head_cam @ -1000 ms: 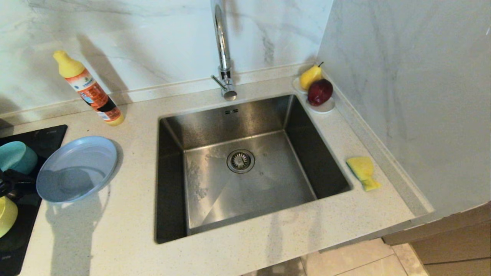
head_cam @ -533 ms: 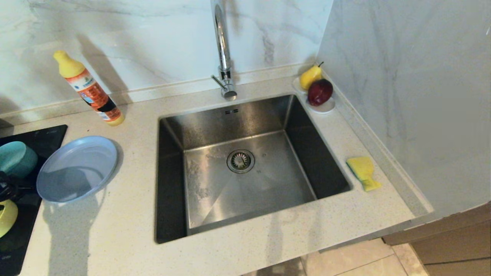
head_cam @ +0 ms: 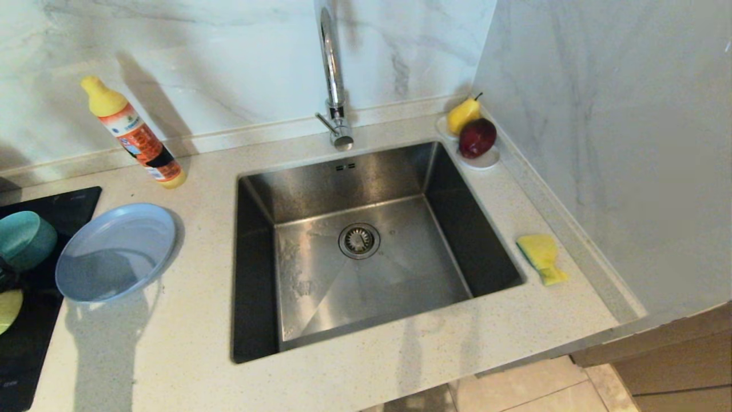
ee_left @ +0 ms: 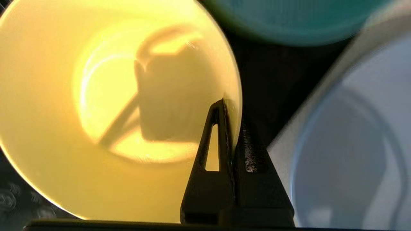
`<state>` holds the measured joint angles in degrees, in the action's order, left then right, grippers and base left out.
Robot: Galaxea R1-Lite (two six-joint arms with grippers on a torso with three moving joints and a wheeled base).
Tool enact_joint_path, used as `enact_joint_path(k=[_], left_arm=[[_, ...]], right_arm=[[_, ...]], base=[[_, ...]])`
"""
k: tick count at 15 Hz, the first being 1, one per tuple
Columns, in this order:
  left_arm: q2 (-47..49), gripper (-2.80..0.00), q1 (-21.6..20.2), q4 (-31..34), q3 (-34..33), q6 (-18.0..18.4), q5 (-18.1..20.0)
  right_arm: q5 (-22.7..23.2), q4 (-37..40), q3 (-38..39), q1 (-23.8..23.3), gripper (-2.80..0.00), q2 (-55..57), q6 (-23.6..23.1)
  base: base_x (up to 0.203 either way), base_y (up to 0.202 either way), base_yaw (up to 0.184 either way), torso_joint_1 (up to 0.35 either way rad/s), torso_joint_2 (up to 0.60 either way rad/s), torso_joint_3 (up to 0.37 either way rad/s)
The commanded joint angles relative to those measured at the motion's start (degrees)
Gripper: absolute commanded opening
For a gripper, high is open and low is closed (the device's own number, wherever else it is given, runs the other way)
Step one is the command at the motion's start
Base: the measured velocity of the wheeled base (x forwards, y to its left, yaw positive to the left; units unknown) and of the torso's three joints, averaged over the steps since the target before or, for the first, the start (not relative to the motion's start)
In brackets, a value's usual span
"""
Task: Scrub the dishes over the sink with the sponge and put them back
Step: Place the bowl on the plate
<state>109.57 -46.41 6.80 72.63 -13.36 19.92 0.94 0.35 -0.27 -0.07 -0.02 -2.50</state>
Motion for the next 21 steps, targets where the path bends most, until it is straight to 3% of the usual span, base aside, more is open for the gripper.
enact_joint_path(k=[1, 9, 13, 15, 18, 21], left_arm=[[-3.6, -2.8, 0.0, 1.9, 0.5, -0.2, 0.3], [-17.2, -2.8, 0.3, 19.2, 7.7, 0.5, 5.4], [-20.3, -2.8, 8.7, 24.5, 10.0, 0.2, 5.8], [-19.8, -2.8, 14.9, 24.3, 10.1, -1.3, 3.1], [-16.0, -2.8, 23.8, 21.6, 11.6, -5.7, -4.8], [-11.2, -2.8, 29.1, 16.9, 11.8, -6.7, -11.5]], right_arm=[[0.0, 0.0, 0.0, 0.0, -2.8, 0.0, 0.0], [0.0, 0.0, 0.0, 0.0, -2.8, 0.0, 0.0], [0.0, 0.0, 0.0, 0.0, -2.8, 0.0, 0.0], [0.0, 0.0, 0.0, 0.0, -2.8, 0.0, 0.0], [0.0, 0.0, 0.0, 0.0, -2.8, 0.1, 0.0], [0.0, 0.0, 0.0, 0.0, -2.8, 0.0, 0.0]], base=[[0.0, 0.0, 0.0, 0.0, 0.0, 0.0], [0.0, 0.0, 0.0, 0.0, 0.0, 0.0], [0.0, 0.0, 0.0, 0.0, 0.0, 0.0], [0.0, 0.0, 0.0, 0.0, 0.0, 0.0], [0.0, 0.0, 0.0, 0.0, 0.0, 0.0], [0.0, 0.0, 0.0, 0.0, 0.0, 0.0]])
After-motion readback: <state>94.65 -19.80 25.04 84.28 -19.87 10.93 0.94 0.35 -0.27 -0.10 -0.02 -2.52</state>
